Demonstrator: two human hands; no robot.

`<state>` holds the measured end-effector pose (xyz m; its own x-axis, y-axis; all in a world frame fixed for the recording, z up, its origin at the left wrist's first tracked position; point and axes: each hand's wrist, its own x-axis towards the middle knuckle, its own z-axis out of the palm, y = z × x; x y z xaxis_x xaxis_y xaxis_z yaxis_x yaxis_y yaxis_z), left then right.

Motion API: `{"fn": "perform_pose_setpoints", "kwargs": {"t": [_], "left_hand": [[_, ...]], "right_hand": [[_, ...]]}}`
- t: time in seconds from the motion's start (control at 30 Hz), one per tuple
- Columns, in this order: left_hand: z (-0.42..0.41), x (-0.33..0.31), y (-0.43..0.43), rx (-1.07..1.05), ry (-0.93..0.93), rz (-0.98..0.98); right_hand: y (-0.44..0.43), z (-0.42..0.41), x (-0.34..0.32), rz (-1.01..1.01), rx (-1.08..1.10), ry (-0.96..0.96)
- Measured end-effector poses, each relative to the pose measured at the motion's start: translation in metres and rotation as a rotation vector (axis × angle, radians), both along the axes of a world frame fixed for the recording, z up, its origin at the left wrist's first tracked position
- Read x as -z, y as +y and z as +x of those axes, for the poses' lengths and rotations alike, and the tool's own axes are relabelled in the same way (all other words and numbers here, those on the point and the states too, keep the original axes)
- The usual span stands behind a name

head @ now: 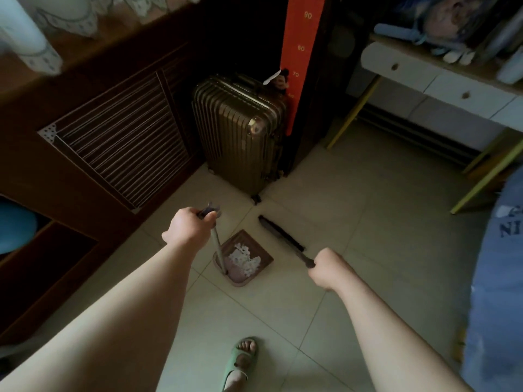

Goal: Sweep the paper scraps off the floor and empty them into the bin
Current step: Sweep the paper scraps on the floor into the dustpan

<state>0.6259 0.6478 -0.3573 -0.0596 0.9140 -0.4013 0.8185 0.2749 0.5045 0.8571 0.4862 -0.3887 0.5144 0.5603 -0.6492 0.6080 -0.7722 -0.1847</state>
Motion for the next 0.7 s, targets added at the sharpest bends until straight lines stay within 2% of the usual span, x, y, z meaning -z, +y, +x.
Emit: {"fn": "perform_pose_setpoints", "kwargs": {"t": [0.2,0.33,0.47,0.7], "left_hand": [[-0.027,0.011,-0.052,-0.089,-0.079,-0.036],[-0.051,0.011,-0.086,-0.168,-0.182,-0.016],[-0.08,0.002,-0.13,-0.197,-0.167,0.006],[-0.159,-0.023,-0.178,-0.298,-0.184,0.043]], "right_hand": [[-0.03,-0.037,-0.034,-0.023,-0.195,-0.005],[-0.06,-0.056,-0.053,0.038,-0.201,-0.034],[-0.09,-0.071,-0.084,0.07,-0.153,-0.01],[-0.115,-0.108,-0.132,0.103,-0.203,-0.005]]}}
